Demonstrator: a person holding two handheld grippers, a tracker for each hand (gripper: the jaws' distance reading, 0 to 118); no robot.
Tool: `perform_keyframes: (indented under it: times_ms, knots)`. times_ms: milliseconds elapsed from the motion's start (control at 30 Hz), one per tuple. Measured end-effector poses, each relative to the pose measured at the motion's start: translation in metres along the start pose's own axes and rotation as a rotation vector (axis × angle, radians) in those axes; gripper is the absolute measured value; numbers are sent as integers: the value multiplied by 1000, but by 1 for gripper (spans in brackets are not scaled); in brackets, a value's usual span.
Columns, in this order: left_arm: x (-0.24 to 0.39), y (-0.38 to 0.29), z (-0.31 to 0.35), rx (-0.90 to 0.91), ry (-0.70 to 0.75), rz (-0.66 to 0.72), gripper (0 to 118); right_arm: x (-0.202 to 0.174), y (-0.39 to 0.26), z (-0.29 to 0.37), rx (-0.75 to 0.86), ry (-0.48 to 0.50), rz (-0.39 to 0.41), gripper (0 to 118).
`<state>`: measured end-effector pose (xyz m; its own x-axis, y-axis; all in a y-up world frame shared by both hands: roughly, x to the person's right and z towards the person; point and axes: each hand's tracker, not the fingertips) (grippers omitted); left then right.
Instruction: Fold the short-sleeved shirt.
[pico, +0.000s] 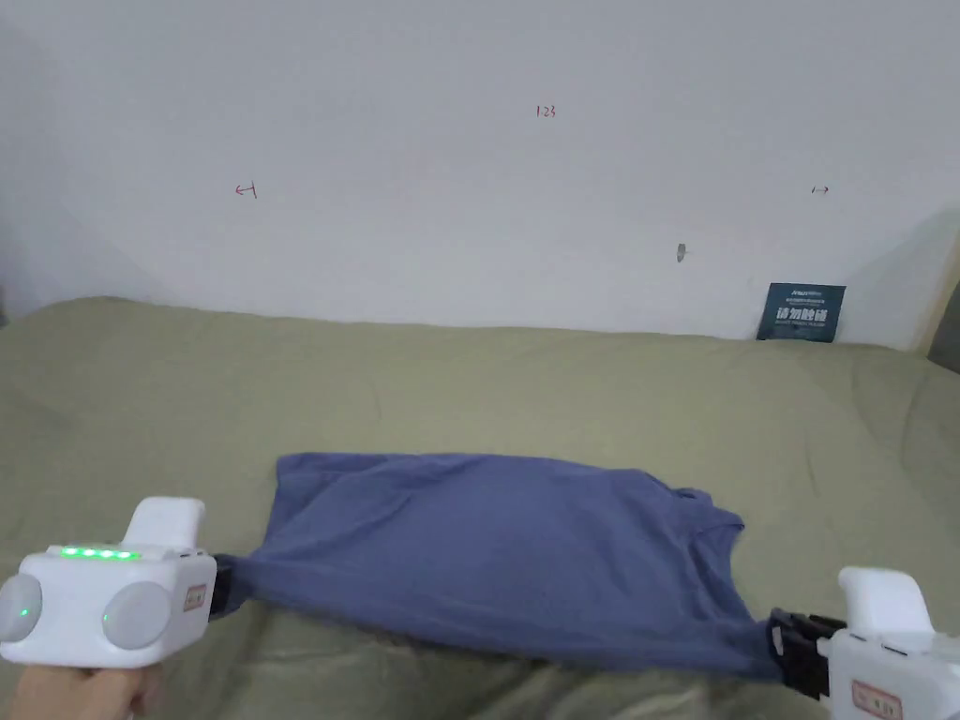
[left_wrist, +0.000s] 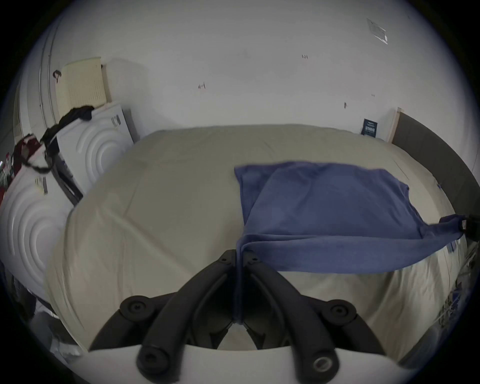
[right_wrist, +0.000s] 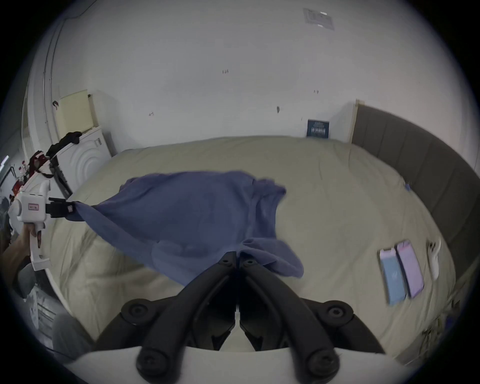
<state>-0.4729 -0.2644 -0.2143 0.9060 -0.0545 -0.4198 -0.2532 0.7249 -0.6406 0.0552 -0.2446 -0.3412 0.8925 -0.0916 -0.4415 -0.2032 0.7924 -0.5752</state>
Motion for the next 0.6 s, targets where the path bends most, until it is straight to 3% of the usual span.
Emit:
perform_keyframes:
  times_ms: [133, 300, 600]
  knots:
    - [-8, -58, 35, -17, -10, 22, 3, -13, -45, 43, -15, -12, 35, 2]
    - [-23, -105, 73, -21, -5, 20, 3, -15, -78, 91, -8, 36, -19, 2]
    - [-32, -140, 98, -29, -28, 10, 3, -18, -110, 100, -49, 32, -34, 2]
